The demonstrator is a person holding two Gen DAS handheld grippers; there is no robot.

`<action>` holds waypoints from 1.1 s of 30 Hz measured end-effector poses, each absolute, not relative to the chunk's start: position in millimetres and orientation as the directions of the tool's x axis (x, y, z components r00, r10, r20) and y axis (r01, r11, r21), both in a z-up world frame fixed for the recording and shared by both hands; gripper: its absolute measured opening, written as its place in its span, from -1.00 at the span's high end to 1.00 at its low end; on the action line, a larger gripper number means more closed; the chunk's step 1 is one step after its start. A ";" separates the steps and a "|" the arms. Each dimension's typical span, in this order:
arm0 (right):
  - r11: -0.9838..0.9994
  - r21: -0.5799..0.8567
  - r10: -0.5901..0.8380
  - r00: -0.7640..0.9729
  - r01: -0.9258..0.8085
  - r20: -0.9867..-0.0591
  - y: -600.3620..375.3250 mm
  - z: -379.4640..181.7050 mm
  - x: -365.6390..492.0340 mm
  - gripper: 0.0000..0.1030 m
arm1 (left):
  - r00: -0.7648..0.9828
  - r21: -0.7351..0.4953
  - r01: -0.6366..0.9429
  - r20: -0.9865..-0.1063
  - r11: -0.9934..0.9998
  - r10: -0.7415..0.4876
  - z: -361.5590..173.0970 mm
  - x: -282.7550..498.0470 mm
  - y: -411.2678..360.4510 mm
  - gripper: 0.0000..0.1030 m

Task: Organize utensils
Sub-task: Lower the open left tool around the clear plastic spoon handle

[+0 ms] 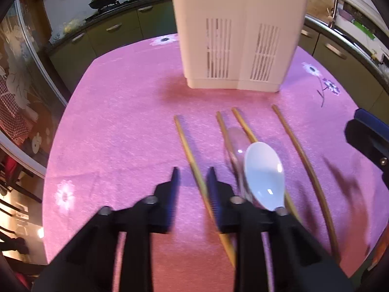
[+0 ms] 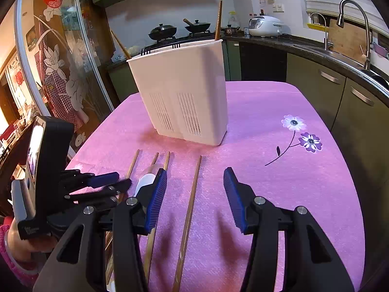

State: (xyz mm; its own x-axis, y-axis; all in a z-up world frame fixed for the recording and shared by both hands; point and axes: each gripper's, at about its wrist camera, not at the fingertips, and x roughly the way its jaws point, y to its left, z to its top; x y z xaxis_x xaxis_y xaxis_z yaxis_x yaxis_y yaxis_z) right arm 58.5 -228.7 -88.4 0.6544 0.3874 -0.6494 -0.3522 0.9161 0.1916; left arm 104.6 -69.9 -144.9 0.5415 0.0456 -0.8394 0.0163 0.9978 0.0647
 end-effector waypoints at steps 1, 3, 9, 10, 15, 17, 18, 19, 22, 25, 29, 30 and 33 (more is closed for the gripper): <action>0.916 0.192 0.388 0.656 -0.352 -0.648 -228.6 -88.0 58.0 0.05 | 0.541 0.060 0.017 -0.840 0.998 0.041 -144.6 104.6 -67.1 0.70; 0.916 0.193 0.388 0.657 -0.351 -0.646 -229.3 -87.0 57.5 0.05 | 0.539 0.027 0.026 -0.843 0.999 0.009 -143.1 103.4 -61.5 0.70; 0.916 0.197 0.389 0.655 -0.350 -0.647 -230.6 -86.6 58.0 0.05 | 0.601 -0.070 0.067 -0.793 0.995 -0.096 -125.2 87.9 -66.5 -0.24; 0.916 0.198 0.389 0.656 -0.349 -0.647 -231.3 -86.2 57.9 0.05 | 0.605 -0.056 0.084 -0.791 0.995 -0.096 -124.3 84.7 -69.1 -0.24; 0.916 0.206 0.392 0.662 -0.344 -0.639 -235.3 -83.0 57.3 0.05 | 0.578 0.002 0.103 -0.814 0.995 -0.058 -133.3 77.9 -70.3 -0.24; 0.916 0.210 0.394 0.661 -0.343 -0.638 -235.6 -82.7 57.3 0.05 | 0.571 0.033 0.111 -0.820 0.993 -0.036 -138.0 77.5 -72.0 -0.24; 0.915 0.211 0.395 0.661 -0.343 -0.638 -235.8 -82.8 57.3 0.05 | 0.569 0.042 0.117 -0.822 0.992 -0.032 -139.1 78.2 -72.2 -0.23; 0.915 0.212 0.396 0.660 -0.343 -0.639 -235.4 -82.9 57.4 0.05 | 0.571 0.056 0.127 -0.821 0.990 -0.027 -140.2 78.2 -74.4 -0.20; 0.914 0.213 0.397 0.658 -0.344 -0.640 -234.3 -83.2 57.3 0.05 | 0.567 0.053 0.151 -0.823 0.987 -0.042 -139.5 79.8 -76.5 0.00; 0.914 0.215 0.399 0.658 -0.344 -0.639 -233.4 -83.0 57.2 0.04 | 0.563 0.060 0.167 -0.825 0.984 -0.045 -139.1 82.7 -78.1 0.08; 0.913 0.219 0.400 0.654 -0.343 -0.642 -232.7 -84.4 57.2 0.04 | 0.549 0.026 0.183 -0.832 0.983 -0.081 -136.8 80.6 -77.2 0.08; 0.913 0.222 0.401 0.653 -0.342 -0.642 -233.1 -84.8 57.6 0.04 | 0.553 0.032 0.190 -0.829 0.981 -0.080 -135.0 78.6 -78.6 0.08; 0.913 0.223 0.401 0.651 -0.342 -0.644 -232.2 -86.4 58.3 0.04 | 0.561 0.041 0.204 -0.824 0.978 -0.082 -133.2 76.9 -82.2 0.08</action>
